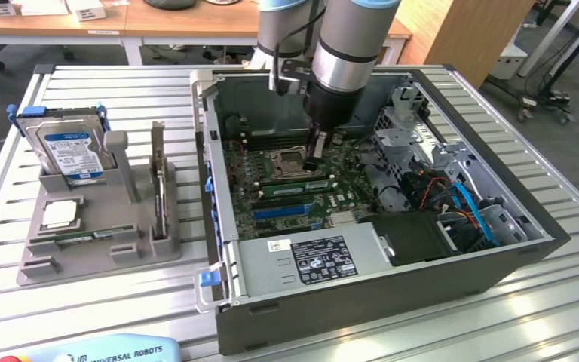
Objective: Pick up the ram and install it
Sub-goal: 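Press down the ram until it locks into place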
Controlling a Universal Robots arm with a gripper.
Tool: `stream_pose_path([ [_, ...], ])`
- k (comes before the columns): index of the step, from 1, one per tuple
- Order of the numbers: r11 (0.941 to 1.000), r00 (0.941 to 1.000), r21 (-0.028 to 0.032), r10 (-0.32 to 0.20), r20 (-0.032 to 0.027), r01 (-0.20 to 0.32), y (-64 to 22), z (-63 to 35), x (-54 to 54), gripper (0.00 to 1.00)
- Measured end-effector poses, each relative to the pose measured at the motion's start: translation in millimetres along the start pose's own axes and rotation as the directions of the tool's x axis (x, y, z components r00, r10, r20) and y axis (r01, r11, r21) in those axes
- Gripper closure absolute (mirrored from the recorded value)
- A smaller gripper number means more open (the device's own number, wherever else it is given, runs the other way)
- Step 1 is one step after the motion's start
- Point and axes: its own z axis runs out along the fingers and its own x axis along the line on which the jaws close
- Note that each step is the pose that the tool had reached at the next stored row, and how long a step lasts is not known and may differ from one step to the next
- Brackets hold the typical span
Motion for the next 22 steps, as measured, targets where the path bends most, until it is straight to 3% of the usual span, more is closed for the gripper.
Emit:
stream_pose_path([
  [5,0.9958,0.9958,0.0025,0.091,0.0037,-0.091,0.0,0.1,0.0,0.9],
  [11,0.9802,0.9802,0.0049,0.198,0.0084,-0.198,0.0,0.2,0.0,0.9],
  [17,0.9527,0.9527,0.0068,0.304,0.0134,-0.304,0.0,0.3,0.0,0.9],
  [22,0.9211,0.9211,0.008,0.389,0.0177,-0.389,0.0,0.3,0.0,0.9],
])
